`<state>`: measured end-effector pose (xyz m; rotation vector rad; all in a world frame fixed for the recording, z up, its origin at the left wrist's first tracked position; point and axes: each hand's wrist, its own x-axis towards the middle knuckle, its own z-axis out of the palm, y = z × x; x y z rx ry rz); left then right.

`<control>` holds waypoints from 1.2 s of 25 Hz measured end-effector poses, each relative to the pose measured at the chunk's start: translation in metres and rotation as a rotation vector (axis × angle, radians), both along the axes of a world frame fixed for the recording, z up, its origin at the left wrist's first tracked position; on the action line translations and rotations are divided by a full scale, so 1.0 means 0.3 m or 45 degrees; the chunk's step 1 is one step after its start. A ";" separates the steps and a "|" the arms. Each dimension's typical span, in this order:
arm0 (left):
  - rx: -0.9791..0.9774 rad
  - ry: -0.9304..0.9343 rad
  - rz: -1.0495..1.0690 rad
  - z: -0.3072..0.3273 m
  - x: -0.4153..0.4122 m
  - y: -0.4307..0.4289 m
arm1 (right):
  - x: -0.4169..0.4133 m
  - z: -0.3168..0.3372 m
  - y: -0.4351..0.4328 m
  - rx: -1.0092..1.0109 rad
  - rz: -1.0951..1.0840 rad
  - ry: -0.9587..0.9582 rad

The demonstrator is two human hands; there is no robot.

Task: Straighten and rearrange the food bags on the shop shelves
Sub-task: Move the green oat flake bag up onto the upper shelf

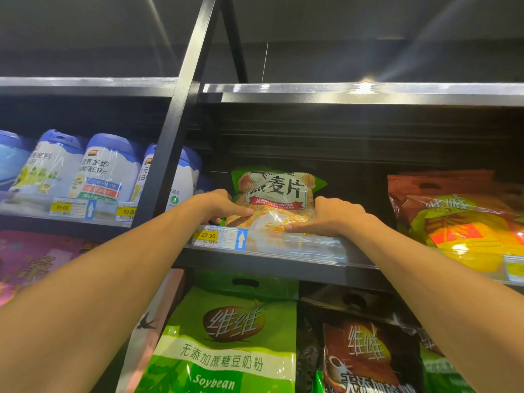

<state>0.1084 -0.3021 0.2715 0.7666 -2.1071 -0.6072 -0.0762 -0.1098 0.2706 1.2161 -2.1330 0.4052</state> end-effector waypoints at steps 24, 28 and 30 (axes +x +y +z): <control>-0.941 0.007 0.200 -0.166 0.194 0.264 | 0.122 -0.103 0.215 -0.190 0.156 0.328; -1.151 -0.012 0.262 -0.257 0.303 0.344 | 0.207 -0.217 0.292 -0.250 0.203 0.438; -1.218 -0.047 0.306 -0.312 0.354 0.386 | 0.248 -0.284 0.349 -0.260 0.238 0.465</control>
